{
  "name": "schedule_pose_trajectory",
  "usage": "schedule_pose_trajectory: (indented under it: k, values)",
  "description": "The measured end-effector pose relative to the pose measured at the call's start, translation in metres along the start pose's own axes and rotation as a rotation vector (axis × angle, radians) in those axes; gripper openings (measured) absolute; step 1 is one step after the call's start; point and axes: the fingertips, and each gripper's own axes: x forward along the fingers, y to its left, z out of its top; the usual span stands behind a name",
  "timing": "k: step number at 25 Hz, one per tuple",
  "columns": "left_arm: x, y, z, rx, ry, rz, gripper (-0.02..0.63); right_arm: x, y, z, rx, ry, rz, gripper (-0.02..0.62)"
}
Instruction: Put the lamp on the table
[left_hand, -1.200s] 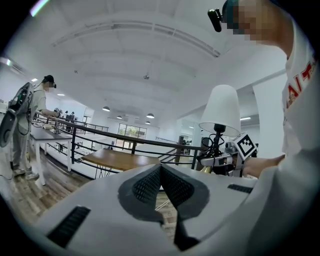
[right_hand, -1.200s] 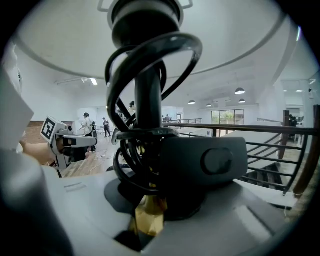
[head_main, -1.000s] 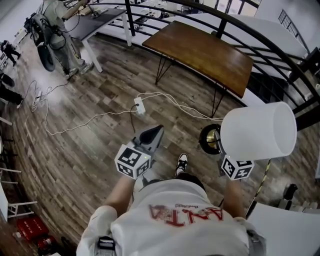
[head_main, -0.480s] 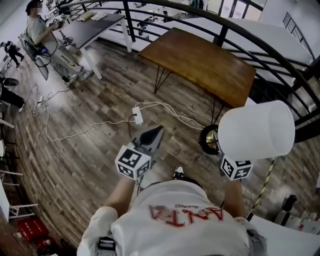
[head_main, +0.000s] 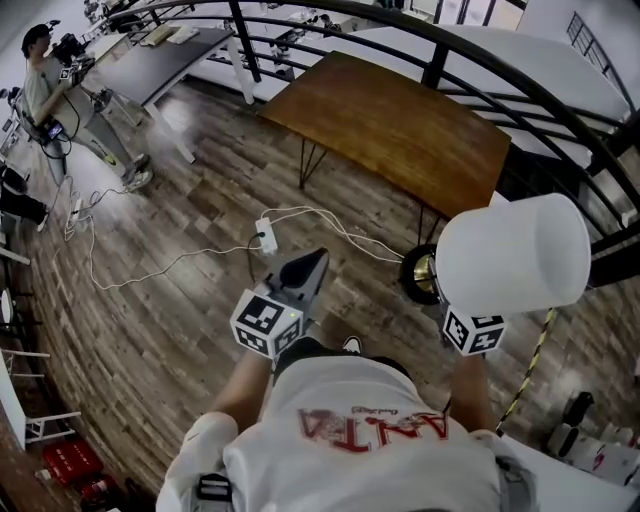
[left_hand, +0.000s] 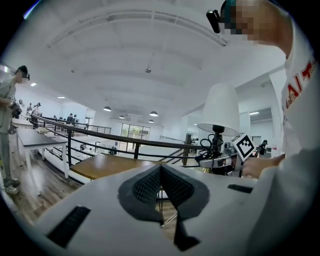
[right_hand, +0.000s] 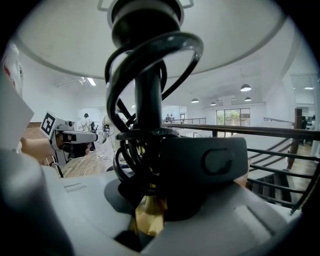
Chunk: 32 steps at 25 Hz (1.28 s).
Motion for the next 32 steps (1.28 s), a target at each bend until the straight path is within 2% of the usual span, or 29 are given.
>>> schedule_pose_trajectory:
  k: [7, 13, 17, 25, 32]
  values:
    - [0.039, 0.015, 0.005, -0.002, 0.005, -0.021, 0.006, 0.023, -0.029, 0.007, 0.003, 0.007, -0.014, 0.074]
    - [0.083, 0.05, 0.013, -0.002, 0.001, -0.048, 0.006, 0.06, -0.052, 0.019, 0.0, 0.006, -0.037, 0.074]
    - [0.119, 0.069, 0.024, 0.004, -0.001, -0.105, 0.006, 0.084, -0.073, 0.028, 0.007, 0.018, -0.087, 0.074]
    - [0.192, 0.133, 0.051, 0.01, 0.031, -0.217, 0.006, 0.143, -0.105, 0.064, 0.056, 0.008, -0.181, 0.074]
    - [0.236, 0.183, 0.062, 0.01, 0.056, -0.272, 0.006, 0.185, -0.133, 0.084, 0.108, -0.006, -0.268, 0.074]
